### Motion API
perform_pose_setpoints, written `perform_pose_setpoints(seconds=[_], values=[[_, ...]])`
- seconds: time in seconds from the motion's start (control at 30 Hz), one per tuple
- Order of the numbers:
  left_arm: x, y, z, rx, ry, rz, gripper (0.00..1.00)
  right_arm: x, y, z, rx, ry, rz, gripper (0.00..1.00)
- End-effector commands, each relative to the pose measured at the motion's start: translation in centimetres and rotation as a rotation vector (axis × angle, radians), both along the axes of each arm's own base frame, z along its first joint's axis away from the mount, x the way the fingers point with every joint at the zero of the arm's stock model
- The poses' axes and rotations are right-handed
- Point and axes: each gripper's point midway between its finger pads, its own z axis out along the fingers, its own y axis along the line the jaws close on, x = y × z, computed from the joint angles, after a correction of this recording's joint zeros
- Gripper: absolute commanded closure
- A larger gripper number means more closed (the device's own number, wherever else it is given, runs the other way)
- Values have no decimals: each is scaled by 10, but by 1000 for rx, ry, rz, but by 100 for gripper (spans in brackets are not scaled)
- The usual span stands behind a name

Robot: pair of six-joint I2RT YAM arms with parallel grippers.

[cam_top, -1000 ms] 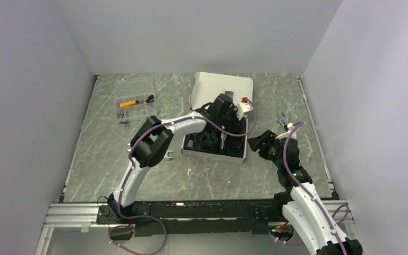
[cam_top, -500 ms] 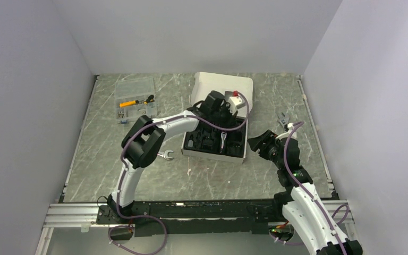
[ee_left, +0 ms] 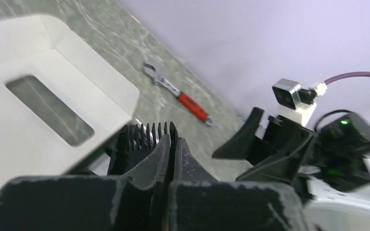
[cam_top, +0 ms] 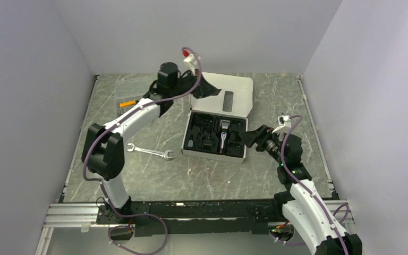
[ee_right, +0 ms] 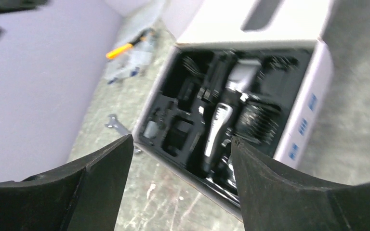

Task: Sort the hair-cutting tools
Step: Pick up the haircut tool from the storage box, then adjust the haircut tool.

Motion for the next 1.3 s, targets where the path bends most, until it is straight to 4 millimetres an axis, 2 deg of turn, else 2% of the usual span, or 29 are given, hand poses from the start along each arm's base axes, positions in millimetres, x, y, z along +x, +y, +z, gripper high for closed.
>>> perform_pose_setpoints(seconds=[0.0,0.03,0.13,0.33,0.43,0.53,0.83,0.97,1.27], values=[[-40,33,10,-229,435,-168,100,-5,19,84,43,-353,141,22],[-50,39,19,-291,436,-221,100,-7,22,91,55,-384,154,21],[-79,52,27,-392,529,-318,100,-14,31,111,101,-459,218,19],[-122,59,44,-512,602,-425,100,-36,56,143,165,-615,442,21],[-138,53,57,-515,592,-479,100,-45,74,145,145,-627,576,23],[-152,46,67,-484,571,-518,100,-49,88,143,121,-625,633,24],[-177,36,76,-459,572,-573,100,-61,98,159,88,-722,666,26],[-183,32,68,-419,601,-573,100,-63,99,168,64,-768,676,27],[-190,28,70,-385,601,-581,100,-67,105,165,-14,-784,695,32]])
